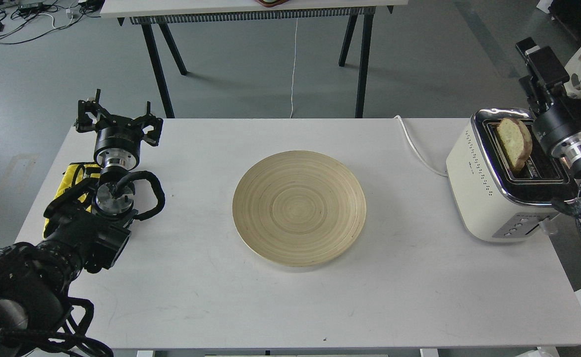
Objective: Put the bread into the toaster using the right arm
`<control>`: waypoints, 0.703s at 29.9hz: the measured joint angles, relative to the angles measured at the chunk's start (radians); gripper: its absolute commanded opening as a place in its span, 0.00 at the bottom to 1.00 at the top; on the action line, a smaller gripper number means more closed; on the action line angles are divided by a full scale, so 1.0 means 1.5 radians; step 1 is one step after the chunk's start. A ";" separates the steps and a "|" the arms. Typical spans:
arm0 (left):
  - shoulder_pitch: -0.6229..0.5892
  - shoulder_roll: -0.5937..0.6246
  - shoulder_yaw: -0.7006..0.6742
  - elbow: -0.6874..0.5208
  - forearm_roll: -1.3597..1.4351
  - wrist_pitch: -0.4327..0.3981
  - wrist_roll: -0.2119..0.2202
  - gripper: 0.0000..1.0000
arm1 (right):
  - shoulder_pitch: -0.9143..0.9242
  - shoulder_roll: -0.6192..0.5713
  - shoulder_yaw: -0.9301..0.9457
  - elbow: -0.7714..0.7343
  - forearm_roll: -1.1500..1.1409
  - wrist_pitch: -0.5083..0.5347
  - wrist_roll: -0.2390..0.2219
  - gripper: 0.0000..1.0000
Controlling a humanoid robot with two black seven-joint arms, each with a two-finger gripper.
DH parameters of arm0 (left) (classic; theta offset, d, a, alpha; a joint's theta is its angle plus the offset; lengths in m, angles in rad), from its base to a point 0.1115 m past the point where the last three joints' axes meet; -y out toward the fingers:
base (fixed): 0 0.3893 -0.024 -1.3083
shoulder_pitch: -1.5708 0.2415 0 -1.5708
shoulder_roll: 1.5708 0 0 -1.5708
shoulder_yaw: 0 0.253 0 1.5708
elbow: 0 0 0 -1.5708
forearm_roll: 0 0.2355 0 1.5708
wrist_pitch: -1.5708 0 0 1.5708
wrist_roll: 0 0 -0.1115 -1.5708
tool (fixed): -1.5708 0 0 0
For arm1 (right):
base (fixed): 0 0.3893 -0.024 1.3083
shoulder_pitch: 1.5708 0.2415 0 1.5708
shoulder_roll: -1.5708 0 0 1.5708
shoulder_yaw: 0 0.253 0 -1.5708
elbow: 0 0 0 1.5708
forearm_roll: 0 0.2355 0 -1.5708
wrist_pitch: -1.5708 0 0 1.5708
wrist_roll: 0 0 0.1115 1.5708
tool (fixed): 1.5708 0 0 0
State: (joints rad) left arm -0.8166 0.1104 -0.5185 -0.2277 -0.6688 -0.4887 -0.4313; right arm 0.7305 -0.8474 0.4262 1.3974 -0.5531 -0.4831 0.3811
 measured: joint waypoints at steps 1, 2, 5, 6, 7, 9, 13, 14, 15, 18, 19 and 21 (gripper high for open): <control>0.000 0.000 0.000 0.000 0.000 0.000 0.000 1.00 | -0.001 0.016 0.005 0.000 0.012 0.003 0.005 0.98; 0.000 0.000 0.000 0.000 0.000 0.000 0.000 1.00 | -0.003 0.034 0.008 -0.001 0.025 0.007 0.012 0.98; 0.000 0.000 0.000 0.000 0.000 0.000 0.000 1.00 | -0.008 0.090 0.014 -0.003 0.063 0.012 0.034 0.98; 0.000 0.000 0.000 0.000 0.000 0.000 0.000 1.00 | -0.011 0.111 0.016 -0.003 0.078 0.013 0.043 0.98; 0.000 0.000 0.000 0.000 0.000 0.000 0.000 1.00 | -0.014 0.129 0.020 -0.004 0.095 0.016 0.054 0.98; 0.000 0.000 0.000 0.000 0.000 0.000 0.000 1.00 | -0.025 0.158 0.033 -0.007 0.127 0.032 0.066 0.98; 0.000 0.000 0.000 0.000 0.000 0.000 0.000 1.00 | -0.072 0.208 0.087 -0.017 0.179 0.117 0.071 0.98; 0.000 0.000 0.000 0.000 0.000 0.000 0.000 1.00 | -0.085 0.218 0.104 -0.019 0.184 0.142 0.072 0.98; -0.001 0.000 0.000 0.000 0.000 0.000 0.000 1.00 | -0.102 0.228 0.124 -0.022 0.188 0.169 0.072 0.98; -0.001 0.000 0.000 0.000 0.000 0.000 0.000 1.00 | -0.148 0.254 0.187 -0.040 0.193 0.250 0.072 0.98; -0.001 0.000 0.000 0.000 0.000 0.000 0.000 1.00 | -0.162 0.265 0.209 -0.055 0.194 0.282 0.072 0.98; -0.001 0.000 0.000 0.000 0.000 0.000 0.000 1.00 | -0.180 0.291 0.246 -0.096 0.199 0.354 0.072 0.98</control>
State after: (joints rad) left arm -0.8175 0.1104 -0.5185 -0.2281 -0.6688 -0.4887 -0.4315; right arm 0.4601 -0.4113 0.7951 1.2536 -0.2541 0.0473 0.4890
